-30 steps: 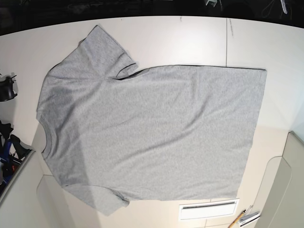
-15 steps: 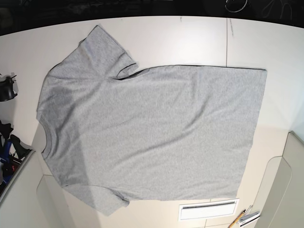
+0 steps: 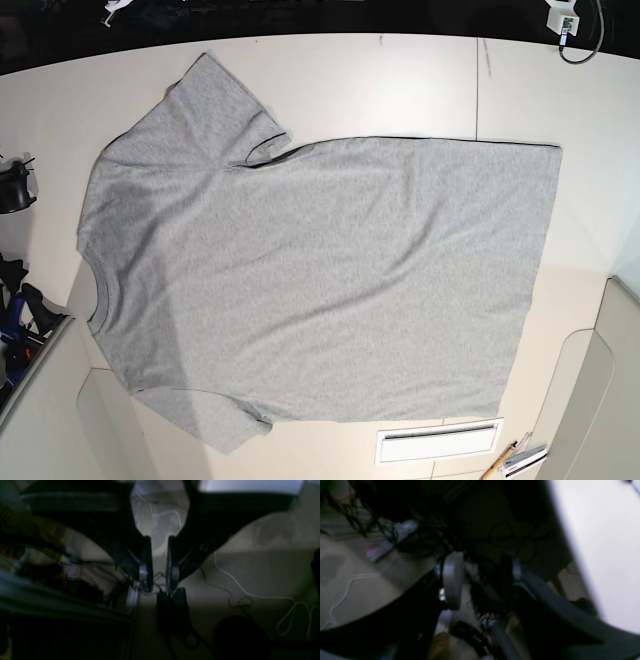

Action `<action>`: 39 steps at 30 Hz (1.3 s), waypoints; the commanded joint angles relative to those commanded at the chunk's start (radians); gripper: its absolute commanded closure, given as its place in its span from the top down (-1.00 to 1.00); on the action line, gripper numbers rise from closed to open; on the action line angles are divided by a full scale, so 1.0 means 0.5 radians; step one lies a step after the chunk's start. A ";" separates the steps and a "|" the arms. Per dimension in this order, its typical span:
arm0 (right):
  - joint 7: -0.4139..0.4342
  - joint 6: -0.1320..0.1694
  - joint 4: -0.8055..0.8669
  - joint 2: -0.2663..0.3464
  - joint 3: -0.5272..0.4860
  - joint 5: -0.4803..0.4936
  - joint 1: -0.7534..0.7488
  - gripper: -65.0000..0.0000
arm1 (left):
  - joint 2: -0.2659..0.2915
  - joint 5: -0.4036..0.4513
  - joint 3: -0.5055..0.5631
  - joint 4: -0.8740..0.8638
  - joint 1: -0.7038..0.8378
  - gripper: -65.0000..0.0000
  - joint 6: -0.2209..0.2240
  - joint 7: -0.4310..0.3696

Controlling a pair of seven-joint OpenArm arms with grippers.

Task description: Fold the T-shirt properly

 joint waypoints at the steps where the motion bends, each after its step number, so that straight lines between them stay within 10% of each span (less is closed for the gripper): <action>1: -0.012 0.000 0.056 0.000 0.025 0.002 0.000 -0.25 | -0.003 -0.001 -0.039 0.041 0.024 -0.60 0.000 0.000; 8: -0.076 -0.082 0.334 -0.020 0.293 0.108 0.001 -0.25 | -0.002 -0.111 -0.243 0.352 0.143 -0.55 0.000 0.008; 14: -0.107 -0.095 0.359 -0.226 0.687 0.389 0.001 -0.10 | -0.002 -0.129 -0.279 0.480 0.144 0.02 0.000 0.008; 27: -0.218 0.661 0.153 -0.955 1.503 1.333 0.011 0.02 | -0.003 -0.141 -0.279 0.526 0.076 0.30 0.028 0.006; 39: -0.277 0.963 -0.192 -1.091 1.526 1.573 0.277 0.07 | -0.153 -0.243 -0.279 0.525 -0.095 0.30 0.132 0.008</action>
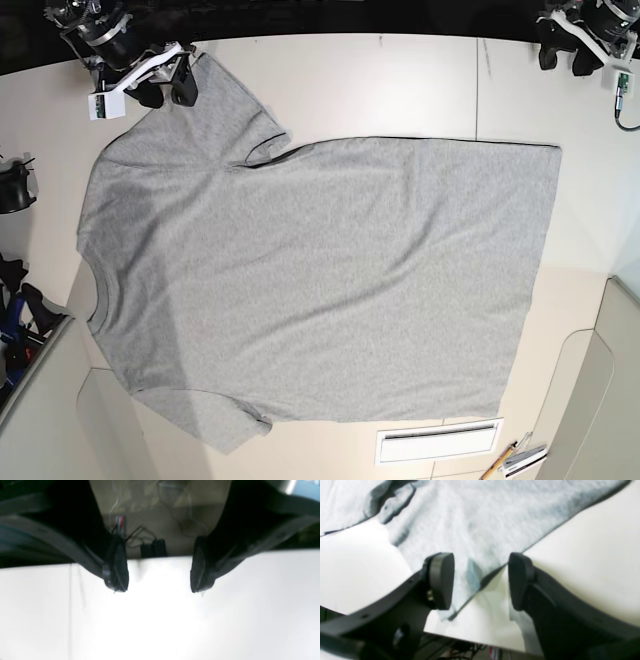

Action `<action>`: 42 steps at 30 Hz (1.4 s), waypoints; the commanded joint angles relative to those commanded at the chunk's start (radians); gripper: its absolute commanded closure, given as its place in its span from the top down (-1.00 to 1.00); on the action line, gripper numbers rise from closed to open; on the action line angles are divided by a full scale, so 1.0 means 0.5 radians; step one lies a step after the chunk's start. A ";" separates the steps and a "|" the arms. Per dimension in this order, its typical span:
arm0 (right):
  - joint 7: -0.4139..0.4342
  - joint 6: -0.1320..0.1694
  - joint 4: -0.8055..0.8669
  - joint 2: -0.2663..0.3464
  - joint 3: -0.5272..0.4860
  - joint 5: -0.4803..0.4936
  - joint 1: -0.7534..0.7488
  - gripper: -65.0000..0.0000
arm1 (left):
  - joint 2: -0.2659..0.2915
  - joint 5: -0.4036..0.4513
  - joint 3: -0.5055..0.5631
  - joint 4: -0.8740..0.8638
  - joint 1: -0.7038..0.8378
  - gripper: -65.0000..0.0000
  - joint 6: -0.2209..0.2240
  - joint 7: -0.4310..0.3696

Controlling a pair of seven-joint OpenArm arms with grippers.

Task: Fold the T-shirt properly
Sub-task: 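Move both grippers to the shirt's side edge and pinch the fabric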

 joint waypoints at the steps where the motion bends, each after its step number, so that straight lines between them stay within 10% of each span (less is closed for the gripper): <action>1: -0.021 0.006 -0.001 -0.014 0.000 0.008 0.004 0.07 | -0.005 0.002 0.000 -0.001 -0.031 0.30 -0.001 0.000; 23: -0.081 0.058 -0.001 -0.029 -0.004 0.006 0.004 0.07 | -0.193 -0.632 0.096 -1.066 -0.913 0.30 -0.132 0.296; 42: -0.076 0.056 -0.001 -0.035 -0.004 0.006 0.005 0.06 | -0.186 -0.459 0.375 -1.066 -0.990 0.29 -0.132 0.298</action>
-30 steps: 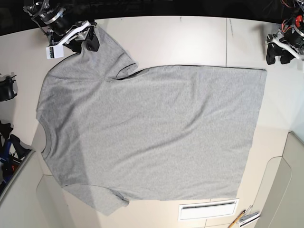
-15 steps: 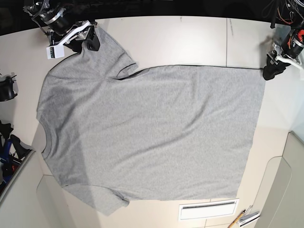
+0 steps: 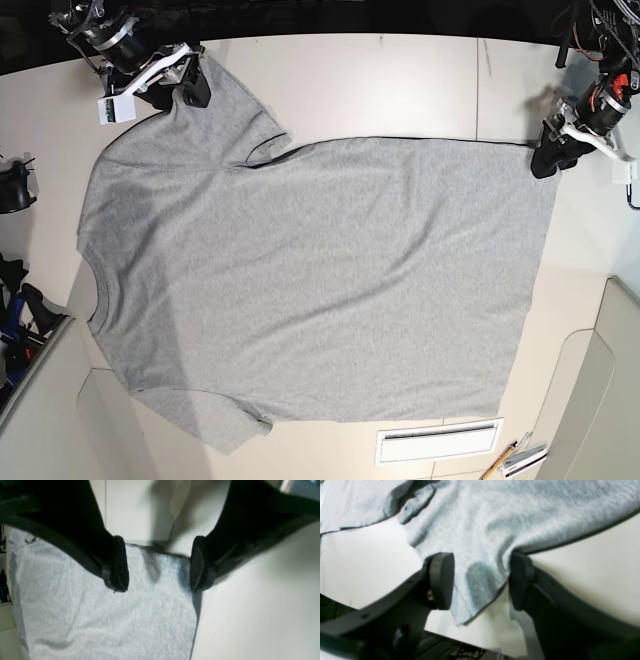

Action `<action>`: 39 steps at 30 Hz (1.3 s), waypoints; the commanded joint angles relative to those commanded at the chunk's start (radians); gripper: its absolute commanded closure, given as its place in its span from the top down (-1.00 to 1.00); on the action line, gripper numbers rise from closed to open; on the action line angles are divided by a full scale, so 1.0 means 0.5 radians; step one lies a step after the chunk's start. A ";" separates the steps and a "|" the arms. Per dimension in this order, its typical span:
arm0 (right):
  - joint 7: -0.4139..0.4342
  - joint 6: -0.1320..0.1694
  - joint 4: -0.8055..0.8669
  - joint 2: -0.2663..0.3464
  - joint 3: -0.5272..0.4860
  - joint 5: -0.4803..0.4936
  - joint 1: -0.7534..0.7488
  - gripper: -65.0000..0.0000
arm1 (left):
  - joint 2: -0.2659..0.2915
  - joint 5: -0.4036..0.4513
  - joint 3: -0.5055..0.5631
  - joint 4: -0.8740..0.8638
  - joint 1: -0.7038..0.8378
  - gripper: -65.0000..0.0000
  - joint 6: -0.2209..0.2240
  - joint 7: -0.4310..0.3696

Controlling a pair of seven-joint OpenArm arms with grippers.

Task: Fold the T-shirt properly
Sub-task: 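Move both grippers to the shirt's side edge and pinch the fabric, then lift the gripped edge and fold it over toward the shirt's middle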

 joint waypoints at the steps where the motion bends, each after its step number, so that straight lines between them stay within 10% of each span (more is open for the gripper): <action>1: 0.006 0.000 0.000 -0.014 0.000 -0.002 0.000 0.06 | 0.000 0.014 0.000 0.000 0.001 0.29 0.000 0.001; 5: 0.029 0.000 0.000 -0.079 0.000 0.000 0.001 -0.66 | -0.001 0.017 0.000 0.000 -0.001 0.27 0.000 -0.001; 7: 0.060 0.001 0.000 -0.094 0.000 0.000 0.001 -1.00 | -0.001 0.017 0.000 0.000 -0.001 -0.14 0.000 -0.001; 11: 0.096 0.001 0.000 -0.093 0.001 0.000 0.002 -1.00 | -0.002 0.017 0.000 0.000 -0.001 -1.00 0.000 -0.009; 23: 0.031 0.147 0.128 -0.092 0.157 -0.028 0.039 -1.00 | -0.002 0.011 -0.056 0.151 -0.050 -1.00 0.000 0.017; 39: -0.516 0.494 0.293 -0.080 0.750 0.722 -0.089 -1.00 | -0.029 -0.343 -0.401 0.381 0.111 -1.00 0.000 0.379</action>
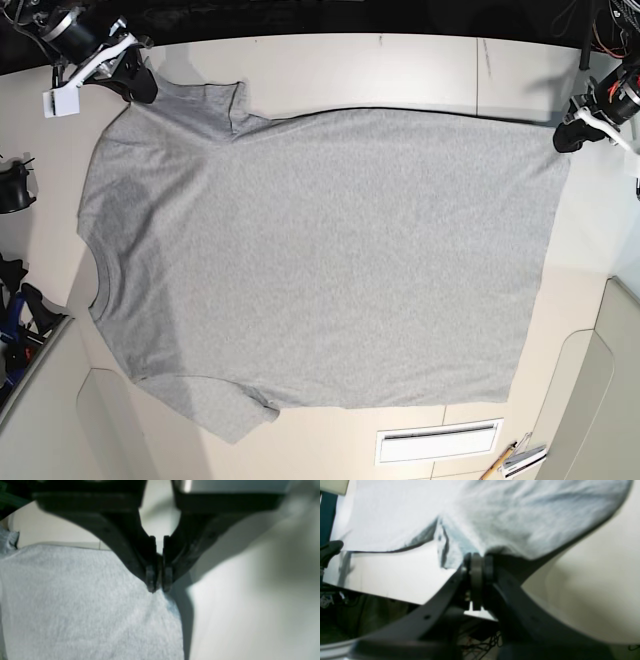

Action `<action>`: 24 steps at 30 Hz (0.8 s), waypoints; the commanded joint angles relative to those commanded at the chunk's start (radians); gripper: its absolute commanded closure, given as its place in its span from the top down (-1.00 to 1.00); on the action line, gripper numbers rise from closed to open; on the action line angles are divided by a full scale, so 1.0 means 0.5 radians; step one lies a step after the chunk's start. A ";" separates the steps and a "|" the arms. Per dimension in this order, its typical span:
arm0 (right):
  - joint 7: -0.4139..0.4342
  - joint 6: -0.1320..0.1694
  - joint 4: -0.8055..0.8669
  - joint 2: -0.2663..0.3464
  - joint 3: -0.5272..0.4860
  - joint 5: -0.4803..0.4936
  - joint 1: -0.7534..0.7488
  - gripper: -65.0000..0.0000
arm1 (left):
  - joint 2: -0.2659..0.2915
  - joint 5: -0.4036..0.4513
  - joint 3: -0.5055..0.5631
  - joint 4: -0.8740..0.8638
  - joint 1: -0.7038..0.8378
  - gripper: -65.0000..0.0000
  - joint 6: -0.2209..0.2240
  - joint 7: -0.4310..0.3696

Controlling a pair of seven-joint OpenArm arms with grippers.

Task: Fold the T-shirt properly
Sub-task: 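Lift the gripped edge and fold it over toward the shirt's middle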

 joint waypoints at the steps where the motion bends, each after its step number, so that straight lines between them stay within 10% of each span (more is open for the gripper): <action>1: -0.034 0.028 0.001 -0.001 0.027 0.065 -0.020 -1.00 | 0.000 -0.021 -0.027 0.018 0.016 -1.00 0.000 0.027; 9: -0.072 0.078 0.085 -0.002 0.085 0.229 0.004 -1.00 | -0.001 -0.175 -0.048 0.167 0.084 -1.00 0.000 0.080; 24: -0.063 0.076 -0.056 -0.001 0.079 -0.039 0.793 -1.00 | 0.001 0.432 0.262 -0.042 -0.489 -1.00 0.000 -0.353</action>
